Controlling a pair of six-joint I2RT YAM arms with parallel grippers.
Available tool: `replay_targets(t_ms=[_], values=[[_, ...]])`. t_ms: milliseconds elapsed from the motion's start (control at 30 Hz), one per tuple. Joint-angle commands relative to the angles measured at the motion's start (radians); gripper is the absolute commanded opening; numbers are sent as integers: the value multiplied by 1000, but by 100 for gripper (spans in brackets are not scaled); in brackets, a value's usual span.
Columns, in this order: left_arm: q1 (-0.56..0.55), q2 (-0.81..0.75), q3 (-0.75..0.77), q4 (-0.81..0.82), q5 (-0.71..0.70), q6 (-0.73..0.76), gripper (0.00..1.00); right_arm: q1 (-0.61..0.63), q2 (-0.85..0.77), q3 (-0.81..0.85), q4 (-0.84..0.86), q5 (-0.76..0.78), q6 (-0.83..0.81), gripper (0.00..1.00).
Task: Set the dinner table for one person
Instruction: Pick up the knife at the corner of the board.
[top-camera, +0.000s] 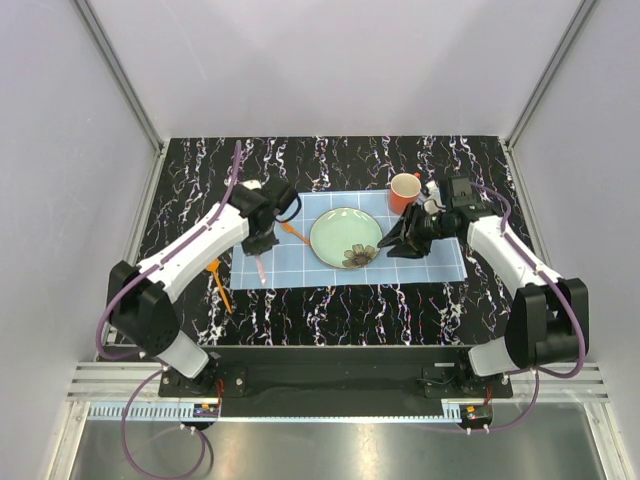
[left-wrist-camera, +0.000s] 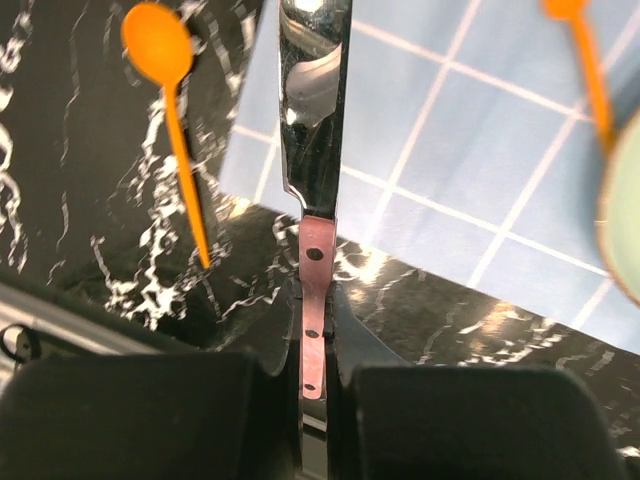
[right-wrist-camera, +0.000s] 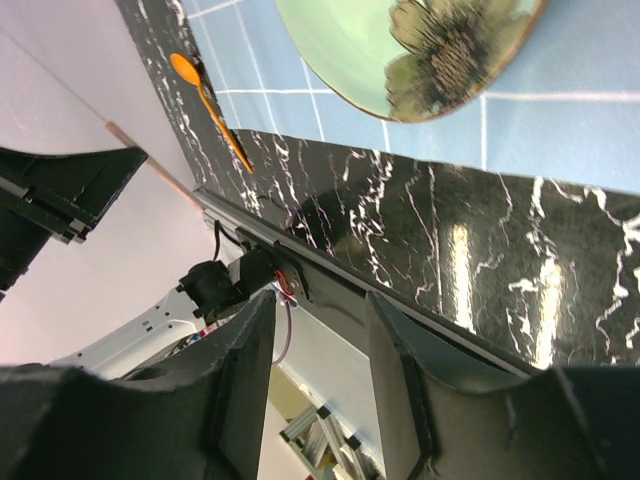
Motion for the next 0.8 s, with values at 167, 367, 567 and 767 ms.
replay_targets(t_ms=[167, 367, 567, 767], values=[[4, 88, 147, 136, 98, 114, 0, 47, 123, 180, 29, -68, -72, 58], [4, 141, 252, 156, 121, 143, 0, 185, 223, 281, 86, -45, -52, 58], [4, 171, 340, 199, 181, 172, 0, 217, 300, 359, 101, -42, -52, 60], [4, 246, 465, 211, 271, 198, 0, 234, 324, 405, 126, -34, -44, 62]])
